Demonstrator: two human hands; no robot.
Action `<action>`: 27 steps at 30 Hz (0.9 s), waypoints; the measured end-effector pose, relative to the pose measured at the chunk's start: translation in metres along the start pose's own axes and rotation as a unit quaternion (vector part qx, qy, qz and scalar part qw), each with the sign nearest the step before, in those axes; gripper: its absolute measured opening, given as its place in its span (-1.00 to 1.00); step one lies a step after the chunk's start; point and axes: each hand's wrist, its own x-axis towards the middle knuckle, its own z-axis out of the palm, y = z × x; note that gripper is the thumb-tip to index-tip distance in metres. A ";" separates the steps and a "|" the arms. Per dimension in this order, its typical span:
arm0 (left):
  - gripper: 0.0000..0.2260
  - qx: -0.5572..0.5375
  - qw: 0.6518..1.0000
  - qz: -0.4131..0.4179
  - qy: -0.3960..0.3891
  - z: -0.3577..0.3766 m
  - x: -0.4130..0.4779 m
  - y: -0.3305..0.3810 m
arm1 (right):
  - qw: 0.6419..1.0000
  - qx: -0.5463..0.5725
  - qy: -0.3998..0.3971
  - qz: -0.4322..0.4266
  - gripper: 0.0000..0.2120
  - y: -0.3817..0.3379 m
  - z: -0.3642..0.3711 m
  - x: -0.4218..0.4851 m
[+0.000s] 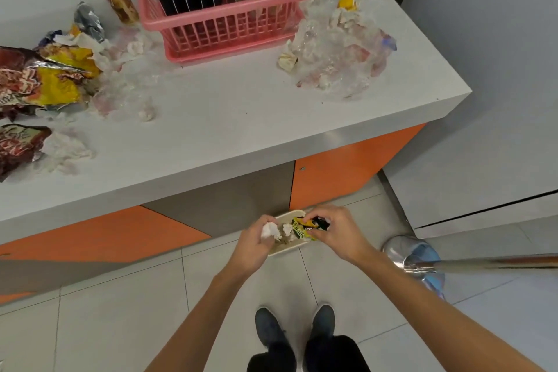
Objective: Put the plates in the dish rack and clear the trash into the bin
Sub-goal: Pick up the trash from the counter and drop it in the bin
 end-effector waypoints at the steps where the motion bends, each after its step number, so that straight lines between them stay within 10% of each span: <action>1: -0.75 0.000 1.000 0.002 0.000 0.003 0.009 -0.009 | 1.000 -0.009 -0.010 0.001 -0.77 0.011 0.005 0.009; 15: -0.78 0.013 0.998 -0.009 0.062 0.106 0.198 -0.223 | 0.999 -0.022 -0.044 0.015 -0.84 0.253 0.130 0.131; 27: -0.78 0.259 0.961 0.095 -0.004 0.167 0.324 -0.365 | 0.990 -0.098 -0.083 -0.058 -0.75 0.403 0.222 0.209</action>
